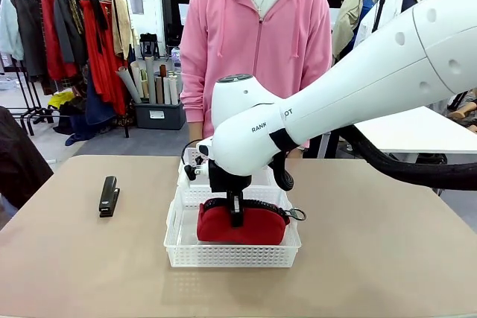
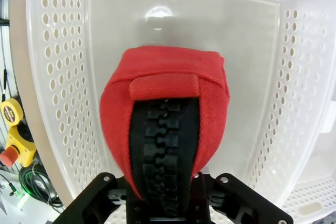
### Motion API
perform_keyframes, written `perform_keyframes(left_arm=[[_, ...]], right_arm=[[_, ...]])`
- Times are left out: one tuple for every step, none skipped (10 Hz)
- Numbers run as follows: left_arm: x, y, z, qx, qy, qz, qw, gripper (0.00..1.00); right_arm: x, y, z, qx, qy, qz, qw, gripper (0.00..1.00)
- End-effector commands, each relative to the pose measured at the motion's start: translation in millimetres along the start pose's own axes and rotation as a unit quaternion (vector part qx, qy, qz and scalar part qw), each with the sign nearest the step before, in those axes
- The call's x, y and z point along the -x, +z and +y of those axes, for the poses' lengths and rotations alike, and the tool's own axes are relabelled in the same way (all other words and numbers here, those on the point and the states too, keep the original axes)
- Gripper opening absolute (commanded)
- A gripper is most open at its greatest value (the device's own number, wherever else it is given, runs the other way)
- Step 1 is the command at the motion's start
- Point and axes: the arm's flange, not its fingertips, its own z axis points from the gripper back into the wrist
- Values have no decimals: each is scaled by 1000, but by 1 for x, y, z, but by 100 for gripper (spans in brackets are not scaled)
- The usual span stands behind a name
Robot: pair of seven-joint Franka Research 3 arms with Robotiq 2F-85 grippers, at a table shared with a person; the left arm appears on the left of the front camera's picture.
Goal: Distribute items into two baskets.
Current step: Place the picked Pencil pouch into the Organizing basket as instructed by the person.
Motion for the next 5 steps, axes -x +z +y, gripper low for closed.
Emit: perform_keyframes(left_arm=[[0,-1,2,7,-7,-12,1000,100],[0,-1,2,7,-7,-12,1000,100],[0,-1,2,7,-7,-12,1000,100],[0,-1,2,7,-7,-12,1000,100],[0,-1,2,7,-7,-12,1000,100]], right_arm=[[6,5,5,1,-20,-21,1000,64],[8,12,6,12,-29,-27,999,84],[13,22,8,21,-34,-36,999,100],[18,36,11,38,-38,-42,998,100],[21,46,14,47,-38,-48,997,100]])
